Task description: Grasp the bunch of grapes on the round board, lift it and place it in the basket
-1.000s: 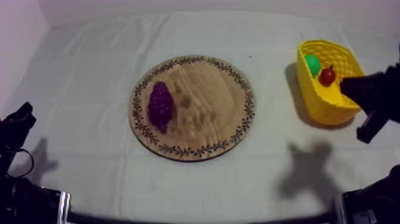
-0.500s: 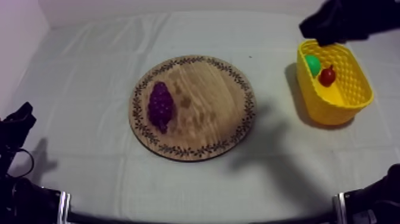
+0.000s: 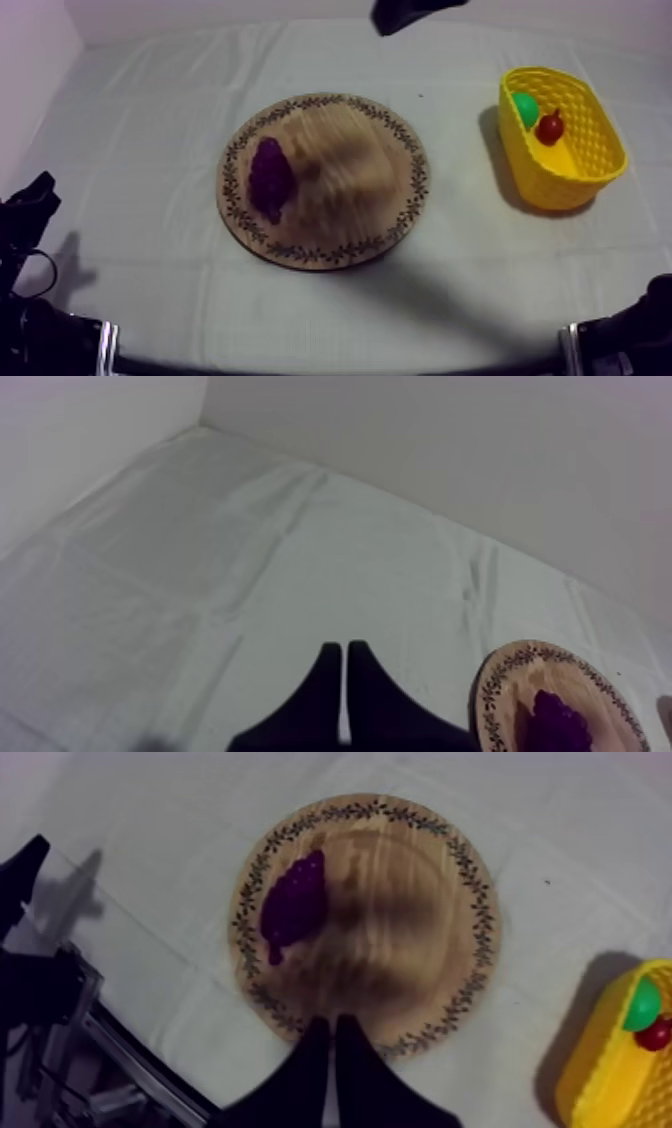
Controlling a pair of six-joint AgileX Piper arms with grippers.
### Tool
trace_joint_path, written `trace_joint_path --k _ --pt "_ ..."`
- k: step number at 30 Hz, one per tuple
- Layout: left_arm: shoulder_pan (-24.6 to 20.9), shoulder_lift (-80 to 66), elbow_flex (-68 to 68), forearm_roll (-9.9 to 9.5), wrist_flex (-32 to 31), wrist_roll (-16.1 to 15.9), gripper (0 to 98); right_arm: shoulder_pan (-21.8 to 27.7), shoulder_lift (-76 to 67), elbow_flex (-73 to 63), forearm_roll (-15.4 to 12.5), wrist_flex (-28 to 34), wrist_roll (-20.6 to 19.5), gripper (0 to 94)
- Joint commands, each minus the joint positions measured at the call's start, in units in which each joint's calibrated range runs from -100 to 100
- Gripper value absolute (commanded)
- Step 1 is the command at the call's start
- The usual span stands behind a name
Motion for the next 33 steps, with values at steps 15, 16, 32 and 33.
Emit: trace_joint_path --k 15,16,32,33 --pt "0.0 0.0 0.0 0.01 0.0 0.0 0.0 -1.6 20.4 -14.5 1.1 0.6 -6.4 2.4" --pt "0.0 0.0 0.0 0.01 0.0 0.0 0.0 -1.6 20.7 -15.0 1.1 0.6 -6.4 4.8" --pt "0.0 0.0 0.0 0.01 0.0 0.0 0.0 -0.5 21.6 -16.0 0.7 0.7 -8.2 55.3" --pt "0.0 0.0 0.0 0.01 0.0 0.0 0.0 -0.5 21.7 -16.0 0.7 0.7 -8.3 56.4"
